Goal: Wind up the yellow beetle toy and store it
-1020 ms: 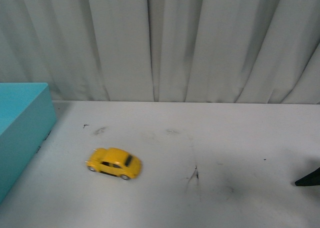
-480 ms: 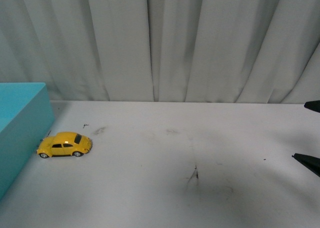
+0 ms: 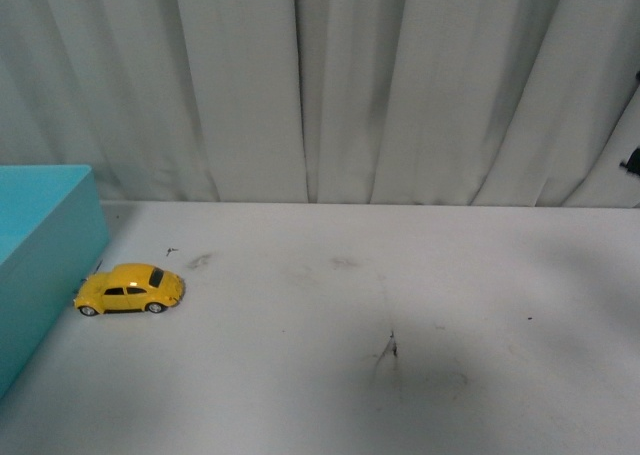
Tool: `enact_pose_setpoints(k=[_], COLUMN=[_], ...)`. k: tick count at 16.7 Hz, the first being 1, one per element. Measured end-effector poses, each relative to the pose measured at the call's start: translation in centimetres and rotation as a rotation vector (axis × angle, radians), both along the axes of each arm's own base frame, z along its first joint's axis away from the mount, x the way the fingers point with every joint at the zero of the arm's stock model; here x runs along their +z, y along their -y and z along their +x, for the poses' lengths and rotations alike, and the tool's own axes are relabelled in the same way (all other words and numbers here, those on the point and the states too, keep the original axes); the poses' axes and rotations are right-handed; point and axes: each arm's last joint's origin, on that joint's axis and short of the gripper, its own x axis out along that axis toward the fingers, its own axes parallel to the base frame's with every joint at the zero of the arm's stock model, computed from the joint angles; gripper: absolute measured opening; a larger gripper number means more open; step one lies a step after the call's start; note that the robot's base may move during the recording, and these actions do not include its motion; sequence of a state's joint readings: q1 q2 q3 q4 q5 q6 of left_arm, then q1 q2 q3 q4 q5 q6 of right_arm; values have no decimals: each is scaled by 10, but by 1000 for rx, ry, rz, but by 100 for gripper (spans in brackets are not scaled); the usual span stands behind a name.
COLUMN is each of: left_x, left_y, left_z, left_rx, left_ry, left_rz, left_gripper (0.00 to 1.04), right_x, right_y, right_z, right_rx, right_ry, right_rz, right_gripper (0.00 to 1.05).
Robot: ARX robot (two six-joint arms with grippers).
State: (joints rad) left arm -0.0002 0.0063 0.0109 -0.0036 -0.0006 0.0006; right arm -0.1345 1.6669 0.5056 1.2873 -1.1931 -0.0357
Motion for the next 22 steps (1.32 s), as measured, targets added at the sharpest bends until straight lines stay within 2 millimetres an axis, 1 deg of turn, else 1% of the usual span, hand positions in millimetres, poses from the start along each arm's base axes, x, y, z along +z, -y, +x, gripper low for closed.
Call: enact_pose_setpoints(k=[1, 2, 3, 4, 5, 6, 7, 9, 10, 13, 15, 16, 17, 18, 22], left_x=[0, 0, 0, 0, 0, 0, 0, 0, 0, 0, 0, 0, 0, 0, 0], left_y=[0, 0, 0, 0, 0, 0, 0, 0, 0, 0, 0, 0, 0, 0, 0], left_z=[0, 0, 0, 0, 0, 0, 0, 0, 0, 0, 0, 0, 0, 0, 0], left_rx=[0, 0, -2, 0, 2, 0, 0, 0, 0, 0, 0, 0, 0, 1, 0], left_ry=[0, 0, 0, 0, 0, 0, 0, 0, 0, 0, 0, 0, 0, 0, 0], left_rz=[0, 0, 0, 0, 0, 0, 0, 0, 0, 0, 0, 0, 0, 0, 0], left_gripper=[98, 98, 98, 98, 98, 98, 98, 98, 98, 98, 98, 98, 98, 98, 98], right_x=[14, 26, 32, 31, 28, 21, 14, 11, 11, 1, 1, -2, -7, -15, -8], right_y=[-4, -17, -28, -24, -15, -10, -9, -9, -9, -9, -10, -10, -10, -10, -10], right_z=[-4, -9, -27, -43, -52, -60, -70, -86, -91, -108, -119, -124, -127, -132, -144], right_rx=[8, -122, -400, -665, -878, -1007, -1054, -1058, -1058, -1059, -1058, -1058, -1057, -1061, -1058], right_ry=[21, -43, -109, -126, -118, -127, -142, -129, -119, -141, -126, -120, -113, -153, -121], right_rz=[12, 48, 78, 91, 107, 109, 103, 111, 116, 103, 111, 115, 119, 96, 114], right_gripper=[98, 93, 80, 67, 56, 45, 33, 9, 2, 2, 2, 2, 2, 2, 2])
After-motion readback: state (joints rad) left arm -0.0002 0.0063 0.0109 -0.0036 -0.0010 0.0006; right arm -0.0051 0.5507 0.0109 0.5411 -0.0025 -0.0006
